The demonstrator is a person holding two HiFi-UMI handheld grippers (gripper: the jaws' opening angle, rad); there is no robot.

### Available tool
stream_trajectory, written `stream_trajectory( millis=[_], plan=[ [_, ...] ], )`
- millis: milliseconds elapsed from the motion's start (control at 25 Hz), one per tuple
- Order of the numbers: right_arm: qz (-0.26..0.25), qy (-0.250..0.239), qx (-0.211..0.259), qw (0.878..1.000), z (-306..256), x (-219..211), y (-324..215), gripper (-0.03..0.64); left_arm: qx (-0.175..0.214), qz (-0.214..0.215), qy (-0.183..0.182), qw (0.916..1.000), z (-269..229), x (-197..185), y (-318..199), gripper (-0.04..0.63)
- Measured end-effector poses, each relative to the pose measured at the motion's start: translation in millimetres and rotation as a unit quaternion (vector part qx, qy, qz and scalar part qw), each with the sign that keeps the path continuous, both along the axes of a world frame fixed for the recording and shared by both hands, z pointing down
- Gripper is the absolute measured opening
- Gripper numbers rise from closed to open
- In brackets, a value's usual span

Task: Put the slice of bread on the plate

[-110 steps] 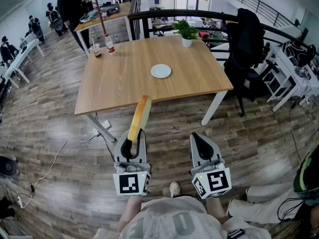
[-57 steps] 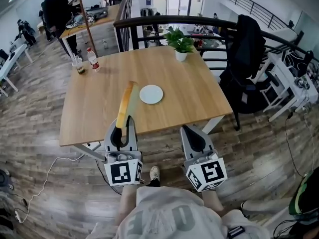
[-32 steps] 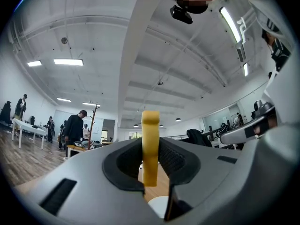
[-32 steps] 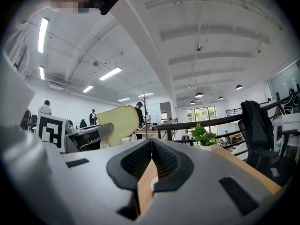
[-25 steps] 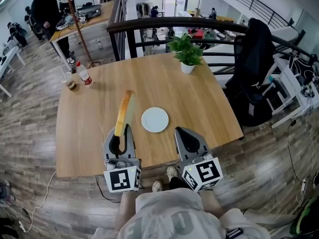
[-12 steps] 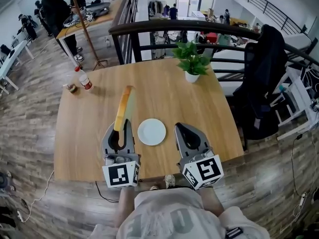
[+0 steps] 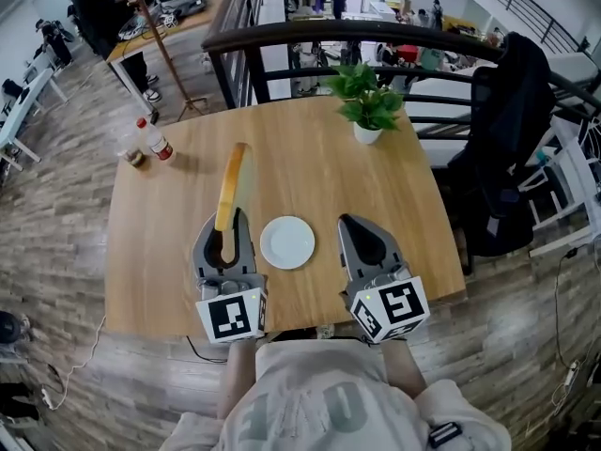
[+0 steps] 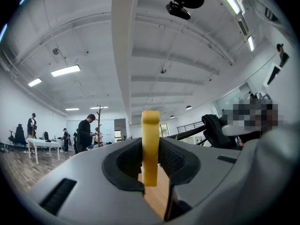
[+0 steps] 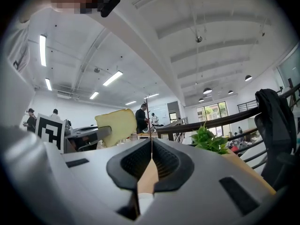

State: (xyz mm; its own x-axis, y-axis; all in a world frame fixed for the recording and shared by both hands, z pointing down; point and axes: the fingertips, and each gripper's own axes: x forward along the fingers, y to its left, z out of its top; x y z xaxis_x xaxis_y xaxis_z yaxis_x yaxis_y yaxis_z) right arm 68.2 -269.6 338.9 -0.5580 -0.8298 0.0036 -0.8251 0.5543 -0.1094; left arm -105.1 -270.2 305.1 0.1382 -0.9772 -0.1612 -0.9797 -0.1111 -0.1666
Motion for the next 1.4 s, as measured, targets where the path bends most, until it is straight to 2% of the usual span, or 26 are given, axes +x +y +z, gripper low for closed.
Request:
stream_trajectory(
  millis=[120,400,480,600,760,960,1200,1280,1400],
  plan=[
    [-0.002,0.017,0.014,1.000,-4.6,-7.1,-4.7,0.020,0.002,0.010,-0.027,0.9996,-2.5,4.0,-7.6,0.091],
    [0.003,0.028,0.013,1.000,-3.9,-15.5,-5.3,0.020,-0.029,0.014,-0.090,0.9955,15.3,8.8,-16.9,0.091],
    [0.003,0.032,0.015,0.999,-4.7,-17.2,-6.0,0.020,-0.043,0.005,-0.110,0.9930,27.0,5.7,-23.7,0.091],
    [0.007,0.042,0.015,0.999,-4.1,-18.3,-6.6,0.020,-0.053,-0.014,-0.165,0.9847,48.5,1.4,-32.6,0.091],
    [0.015,0.063,0.006,0.998,4.1,-16.8,-6.7,0.020,-0.080,-0.015,-0.235,0.9685,87.4,7.1,-39.2,0.091],
    [0.027,0.085,-0.004,0.996,13.7,-11.2,-3.7,0.020,-0.118,-0.003,-0.327,0.9376,140.5,25.2,-51.1,0.091],
    [0.053,0.120,-0.010,0.991,22.8,-0.8,-1.4,0.020,-0.160,0.029,-0.375,0.9129,195.2,38.8,-63.0,0.091],
    [0.060,0.123,-0.015,0.991,26.6,2.4,-1.0,0.020,-0.175,0.035,-0.395,0.9011,213.6,40.8,-63.3,0.091],
    [0.065,0.126,-0.025,0.990,32.4,4.3,-0.9,0.020,-0.193,0.045,-0.440,0.8761,237.5,42.9,-59.4,0.091]
  ],
)
